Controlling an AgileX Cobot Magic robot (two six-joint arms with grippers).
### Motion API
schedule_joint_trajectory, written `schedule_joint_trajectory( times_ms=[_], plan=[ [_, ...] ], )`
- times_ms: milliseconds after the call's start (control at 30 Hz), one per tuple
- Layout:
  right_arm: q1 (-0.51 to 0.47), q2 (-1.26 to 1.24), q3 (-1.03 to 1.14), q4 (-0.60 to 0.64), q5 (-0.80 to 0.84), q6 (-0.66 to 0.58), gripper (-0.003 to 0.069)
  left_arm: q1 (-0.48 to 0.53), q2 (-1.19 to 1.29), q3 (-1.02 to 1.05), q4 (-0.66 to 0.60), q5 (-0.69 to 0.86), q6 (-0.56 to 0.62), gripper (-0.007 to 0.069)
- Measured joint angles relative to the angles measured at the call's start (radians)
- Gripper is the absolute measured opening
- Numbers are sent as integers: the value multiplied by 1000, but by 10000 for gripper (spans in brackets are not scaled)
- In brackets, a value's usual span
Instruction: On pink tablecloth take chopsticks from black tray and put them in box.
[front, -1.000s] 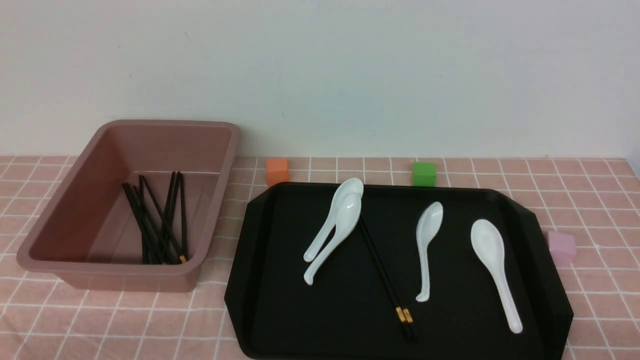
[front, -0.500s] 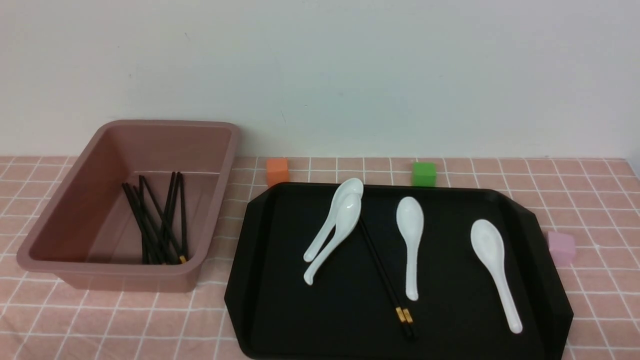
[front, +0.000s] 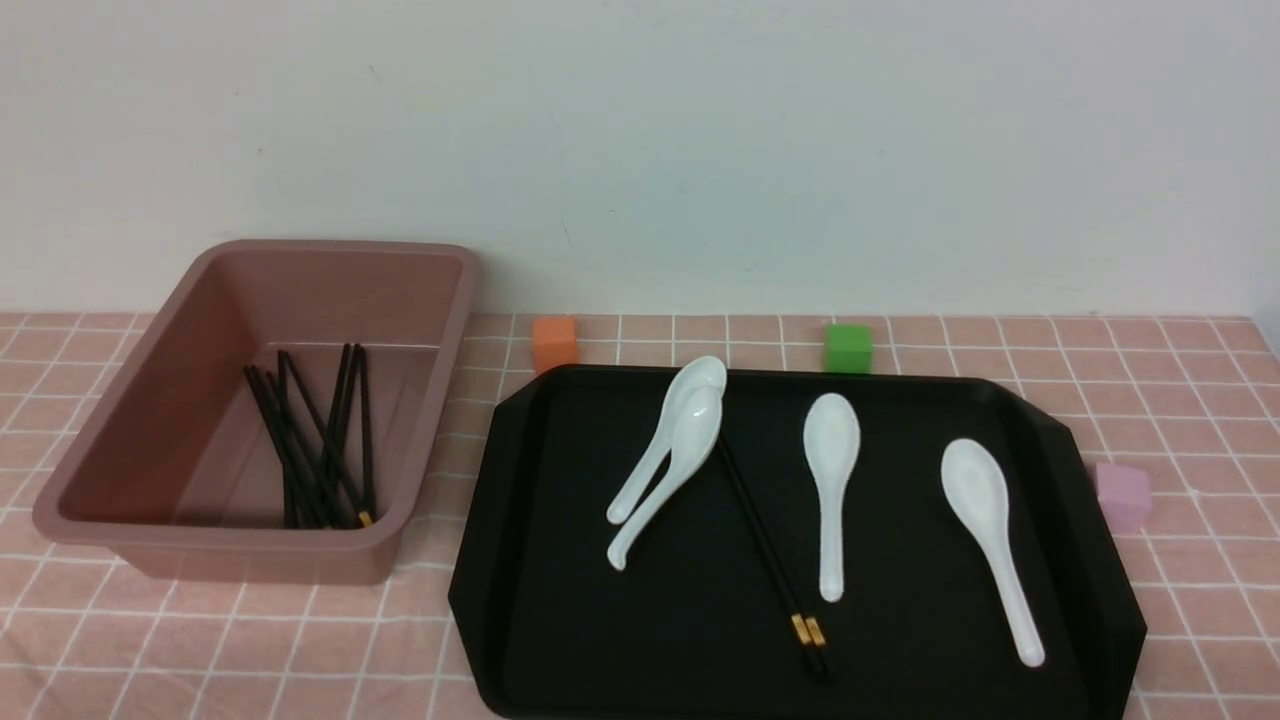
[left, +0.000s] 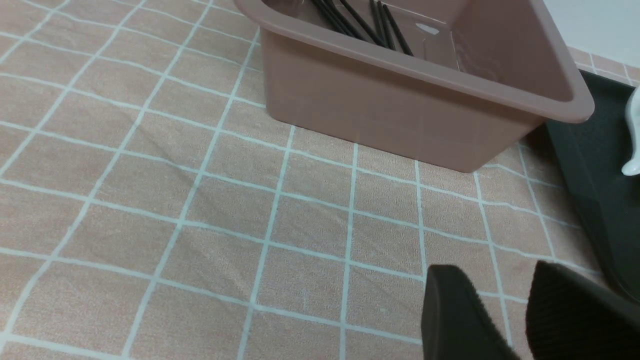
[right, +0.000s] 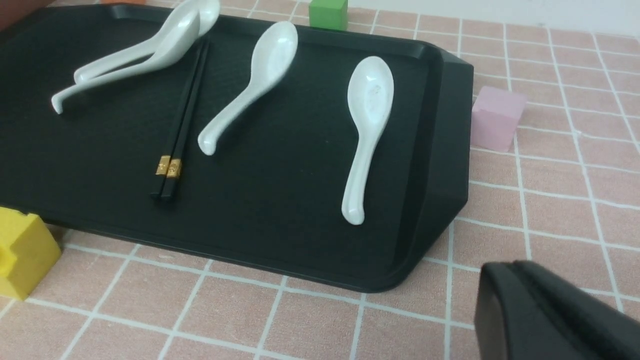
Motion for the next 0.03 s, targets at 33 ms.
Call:
schedule_joint_trajectory(
  times_ms=[33],
  plan=[
    [0,0,0,0,0,0,12,0,0,0,0,0,0,239]
  ],
)
